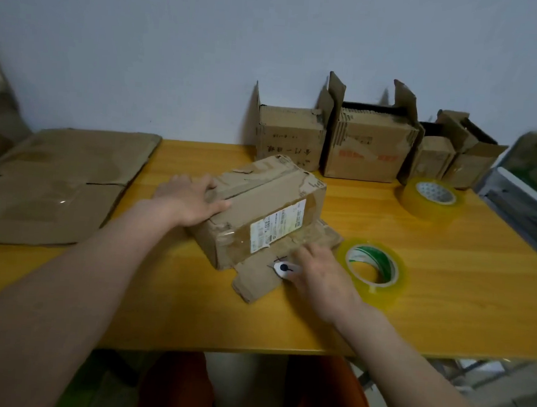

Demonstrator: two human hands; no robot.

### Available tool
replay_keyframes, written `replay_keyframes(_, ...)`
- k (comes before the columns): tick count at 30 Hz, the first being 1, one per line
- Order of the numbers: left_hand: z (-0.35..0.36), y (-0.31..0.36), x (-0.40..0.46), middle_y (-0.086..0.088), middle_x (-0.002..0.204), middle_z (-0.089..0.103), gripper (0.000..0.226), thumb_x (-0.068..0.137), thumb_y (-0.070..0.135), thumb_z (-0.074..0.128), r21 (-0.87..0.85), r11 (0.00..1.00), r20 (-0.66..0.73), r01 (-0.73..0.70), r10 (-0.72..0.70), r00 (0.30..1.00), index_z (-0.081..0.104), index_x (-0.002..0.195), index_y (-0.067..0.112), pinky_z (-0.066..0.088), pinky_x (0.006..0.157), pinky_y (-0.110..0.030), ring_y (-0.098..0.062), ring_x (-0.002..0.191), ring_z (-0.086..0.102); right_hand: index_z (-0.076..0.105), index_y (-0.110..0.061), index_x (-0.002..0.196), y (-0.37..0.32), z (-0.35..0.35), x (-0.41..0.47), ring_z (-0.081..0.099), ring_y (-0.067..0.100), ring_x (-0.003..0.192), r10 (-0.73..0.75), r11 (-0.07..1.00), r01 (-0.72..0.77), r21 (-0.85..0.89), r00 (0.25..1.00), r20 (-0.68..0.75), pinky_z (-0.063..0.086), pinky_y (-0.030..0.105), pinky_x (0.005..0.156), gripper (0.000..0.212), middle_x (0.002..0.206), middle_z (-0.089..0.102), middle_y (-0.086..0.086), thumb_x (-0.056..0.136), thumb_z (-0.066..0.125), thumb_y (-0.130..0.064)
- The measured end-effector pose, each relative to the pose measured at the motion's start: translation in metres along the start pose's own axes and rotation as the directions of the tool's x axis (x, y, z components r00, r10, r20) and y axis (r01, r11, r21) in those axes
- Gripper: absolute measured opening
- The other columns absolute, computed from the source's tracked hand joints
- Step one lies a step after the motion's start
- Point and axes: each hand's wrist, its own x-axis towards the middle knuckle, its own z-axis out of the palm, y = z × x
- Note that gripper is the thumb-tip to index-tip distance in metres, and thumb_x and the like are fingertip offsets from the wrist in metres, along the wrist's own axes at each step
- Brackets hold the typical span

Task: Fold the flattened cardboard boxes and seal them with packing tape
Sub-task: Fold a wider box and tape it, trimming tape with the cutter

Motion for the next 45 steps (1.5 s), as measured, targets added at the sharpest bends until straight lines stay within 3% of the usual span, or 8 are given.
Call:
replay_keyframes(10, 0.011, -0.031, -0.083, -0.01, 0.129, 0.05, 0.06, 0.092, 0.068, 0.024, -0.105, 0.992, -0.11, 0.065, -0.077, 0.991, 0.042, 0.137, 0.031, 0.043, 0.089, -0.041, -0.03, 0.114, 0.05, 0.043, -0.006, 0.125, -0.007, 0.006, 0.028, 0.041, 0.032, 0.12, 0.164, 0.928, -0.136, -0.347, 0.985, 0.053, 0.035, 0.035, 0.098, 0.029, 0.128, 0.044, 0.014, 0.096, 0.044, -0.011)
replay_keyframes(13, 0.029, -0.024, -0.095, -0.005, 0.12, 0.053, 0.054, 0.094, 0.063, 0.033, -0.114, 0.993, -0.331, -0.006, -0.032, 0.943, 0.052, 0.128, 0.025, 0.044, 0.082, -0.035, -0.022, 0.107, 0.05, 0.045, -0.001, 0.132, -0.029, 0.002, 0.04, 0.037, 0.029, 0.131, 0.094, 0.963, -0.028, 0.266, 0.967, -0.238, 0.029, 0.032, 0.107, 0.038, 0.139, 0.042, 0.015, 0.099, 0.047, -0.02)
replay_keyframes(15, 0.046, -0.021, -0.091, -0.006, 0.127, 0.044, 0.054, 0.093, 0.059, 0.038, -0.155, 0.983, -0.466, -0.098, 0.015, 0.885, 0.054, 0.125, 0.017, 0.044, 0.087, -0.034, -0.02, 0.114, 0.044, 0.045, -0.009, 0.135, -0.052, -0.005, 0.056, 0.037, 0.014, 0.13, 0.166, 0.803, -0.036, 0.595, 0.972, -0.165, 0.026, 0.021, 0.104, 0.038, 0.136, 0.044, 0.002, 0.102, 0.04, -0.026)
replay_keyframes(19, 0.072, -0.018, -0.084, 0.001, 0.152, 0.034, 0.063, 0.089, 0.06, 0.033, -0.52, 0.81, -0.45, -0.271, 0.01, 0.893, 0.045, 0.135, 0.019, 0.026, 0.115, -0.047, -0.011, 0.143, 0.02, 0.059, -0.012, 0.123, -0.068, 0.0, 0.091, 0.05, 0.014, 0.114, 0.287, 0.53, -0.208, 0.822, 0.956, 0.057, 0.038, 0.027, 0.096, 0.042, 0.121, 0.057, -0.001, 0.104, 0.03, -0.036)
replay_keyframes(24, 0.082, -0.024, -0.079, 0.001, 0.149, 0.04, 0.06, 0.082, 0.064, 0.038, -0.542, 0.748, -0.52, -0.383, 0.06, 0.852, 0.058, 0.126, 0.028, 0.016, 0.113, -0.041, -0.007, 0.143, 0.014, 0.062, -0.022, 0.122, -0.066, 0.046, 0.081, 0.051, 0.005, 0.12, 0.319, 0.493, -0.052, 0.868, 0.939, -0.125, 0.038, 0.018, 0.103, 0.043, 0.137, 0.054, 0.001, 0.102, 0.03, -0.043)
replay_keyframes(33, 0.091, -0.037, -0.075, 0.008, 0.145, 0.041, 0.067, 0.067, 0.064, 0.068, -0.536, 0.717, -0.52, -0.446, 0.136, 0.843, 0.059, 0.123, 0.03, 0.014, 0.111, -0.037, -0.009, 0.147, 0.01, 0.049, -0.019, 0.136, -0.028, 0.063, 0.087, 0.032, 0.009, 0.139, -0.079, 0.76, 0.274, 0.59, 0.939, -0.334, 0.026, 0.02, 0.113, 0.058, 0.151, 0.037, 0.005, 0.088, 0.047, -0.052)
replay_keyframes(39, 0.091, -0.046, -0.077, 0.006, 0.147, 0.04, 0.082, 0.064, 0.062, 0.076, -0.438, 0.723, -0.57, -0.534, 0.235, 0.787, 0.049, 0.13, 0.021, 0.019, 0.114, -0.042, -0.015, 0.148, 0.013, 0.044, -0.024, 0.141, -0.007, 0.048, 0.098, 0.03, 0.023, 0.142, -0.421, 0.846, 0.479, 0.233, 0.87, -0.257, 0.038, 0.045, 0.109, 0.069, 0.153, 0.033, 0.007, 0.086, 0.048, -0.065)
replay_keyframes(45, 0.1, -0.055, -0.077, -0.004, 0.152, 0.033, 0.104, 0.06, 0.064, 0.078, -0.304, 0.736, -0.58, -0.605, 0.36, 0.73, 0.036, 0.139, 0.01, 0.014, 0.119, -0.035, -0.023, 0.149, 0.013, 0.044, -0.018, 0.143, -0.035, 0.01, 0.094, 0.022, 0.025, 0.145, -0.516, 0.856, 0.51, -0.085, 0.855, -0.061, 0.01, 0.041, 0.12, 0.089, 0.151, 0.037, 0.009, 0.081, 0.032, -0.08)
